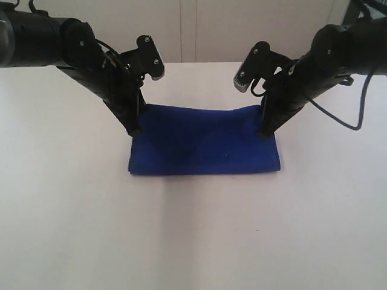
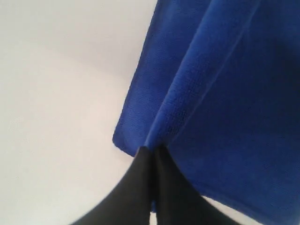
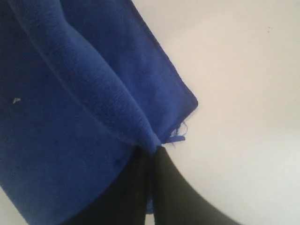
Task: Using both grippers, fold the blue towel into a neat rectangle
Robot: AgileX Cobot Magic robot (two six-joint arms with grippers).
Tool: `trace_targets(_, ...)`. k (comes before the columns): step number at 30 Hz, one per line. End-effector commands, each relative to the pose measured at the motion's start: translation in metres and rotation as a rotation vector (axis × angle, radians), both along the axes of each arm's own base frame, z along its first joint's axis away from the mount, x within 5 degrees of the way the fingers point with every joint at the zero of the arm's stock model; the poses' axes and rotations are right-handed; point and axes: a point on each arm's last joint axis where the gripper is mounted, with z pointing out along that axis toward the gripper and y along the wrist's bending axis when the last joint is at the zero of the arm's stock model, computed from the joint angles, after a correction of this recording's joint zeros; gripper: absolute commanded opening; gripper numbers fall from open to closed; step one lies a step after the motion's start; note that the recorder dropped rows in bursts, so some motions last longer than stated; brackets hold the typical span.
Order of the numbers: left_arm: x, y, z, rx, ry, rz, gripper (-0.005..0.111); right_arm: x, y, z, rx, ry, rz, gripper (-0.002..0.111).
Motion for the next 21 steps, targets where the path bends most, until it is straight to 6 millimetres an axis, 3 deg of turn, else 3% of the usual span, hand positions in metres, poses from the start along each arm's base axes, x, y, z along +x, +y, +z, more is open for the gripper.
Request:
trace_targets(1, 0.012, 0.002, -0.005, -0.031, -0.053, 0.034, 0.0, 0.014, 0.0, -0.012, 0.015, -0.063, -0.019, 0.0)
trace_targets(10, 0.022, -0.001, -0.022, -0.032, -0.089, 0.039, 0.0, 0.023, 0.002, -0.018, 0.034, -0.14, -0.026, 0.0)
trace_targets(12, 0.022, -0.001, -0.022, -0.032, -0.089, 0.039, 0.009, 0.023, 0.002, -0.018, 0.035, -0.142, -0.027, 0.006)
trace_targets(15, 0.022, 0.0, -0.022, -0.032, -0.085, 0.044, 0.042, 0.024, 0.002, -0.018, 0.035, -0.146, -0.027, 0.031)
trace_targets(18, 0.025, 0.006, -0.023, -0.035, -0.079, 0.065, 0.054, 0.024, 0.002, -0.018, 0.035, -0.146, -0.027, 0.043)
trace_targets(21, 0.028, 0.012, -0.023, -0.051, -0.069, 0.103, 0.057, 0.024, 0.002, -0.018, 0.036, -0.145, -0.028, 0.045)
